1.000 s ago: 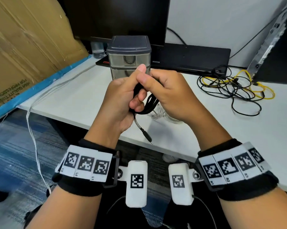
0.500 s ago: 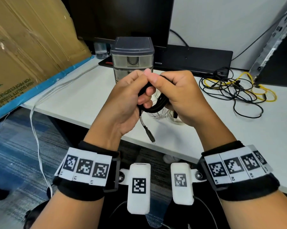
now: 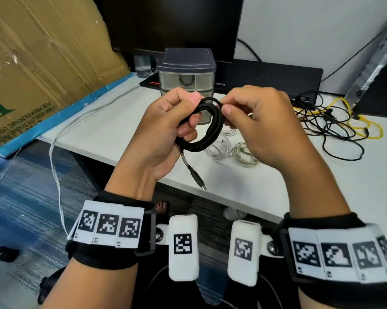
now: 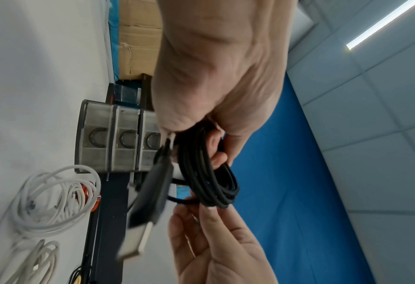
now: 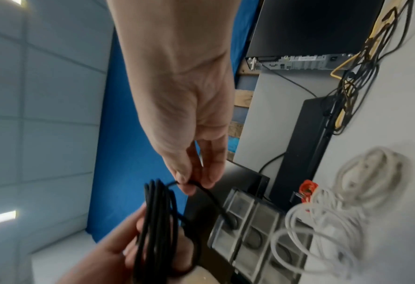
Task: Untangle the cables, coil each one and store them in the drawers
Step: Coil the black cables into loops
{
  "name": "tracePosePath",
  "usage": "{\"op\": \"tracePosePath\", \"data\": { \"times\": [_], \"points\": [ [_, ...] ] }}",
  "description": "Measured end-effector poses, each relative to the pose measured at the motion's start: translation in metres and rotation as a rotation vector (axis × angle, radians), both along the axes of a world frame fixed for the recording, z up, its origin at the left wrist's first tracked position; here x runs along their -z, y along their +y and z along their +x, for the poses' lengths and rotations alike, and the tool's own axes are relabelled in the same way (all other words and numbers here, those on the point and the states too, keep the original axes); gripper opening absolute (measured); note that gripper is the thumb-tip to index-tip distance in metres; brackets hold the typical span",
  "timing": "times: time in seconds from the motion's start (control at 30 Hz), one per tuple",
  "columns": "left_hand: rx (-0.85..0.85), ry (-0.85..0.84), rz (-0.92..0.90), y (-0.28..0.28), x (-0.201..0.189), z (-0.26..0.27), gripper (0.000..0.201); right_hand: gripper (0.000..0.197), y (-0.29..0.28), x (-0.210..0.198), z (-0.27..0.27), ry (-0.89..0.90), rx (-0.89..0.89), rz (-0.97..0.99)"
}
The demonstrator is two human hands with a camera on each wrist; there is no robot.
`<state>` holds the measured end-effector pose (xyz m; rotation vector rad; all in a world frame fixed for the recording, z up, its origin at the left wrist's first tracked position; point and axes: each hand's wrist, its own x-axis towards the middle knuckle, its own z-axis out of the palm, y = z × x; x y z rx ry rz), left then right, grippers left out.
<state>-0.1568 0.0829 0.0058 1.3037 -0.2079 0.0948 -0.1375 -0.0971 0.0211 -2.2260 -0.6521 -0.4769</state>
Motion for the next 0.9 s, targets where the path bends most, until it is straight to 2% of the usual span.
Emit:
{"op": "tracePosePath", "data": {
  "times": [0.17,0.37,0.6,0.7,0.8,0.9],
  "points": [
    [0.002,-0.058,0.126,0.004,-0.002,-0.003,0.027,0.018,0.014,0.008,0.003,-0.131,0.029,0.245],
    [-0.023,-0.097,0.196,0.006,0.001,-0.004,0.023,0.019,0.021,0.014,0.009,-0.092,-0.016,0.297],
    [-0.055,-0.062,0.180,0.004,0.006,0.004,0.022,0.016,0.023,0.023,0.018,0.088,-0.120,0.432],
    [-0.066,0.006,0.142,-0.004,0.013,0.007,0.019,0.017,0.020,0.029,0.018,0.164,-0.141,0.468],
    [-0.109,0.058,0.148,-0.013,0.017,0.010,0.020,0.022,0.012,0.033,0.018,0.308,-0.148,0.556],
    [-0.151,0.050,0.169,-0.022,0.016,0.012,0.020,0.016,0.011,0.036,0.013,0.383,-0.218,0.580]
  ]
}}
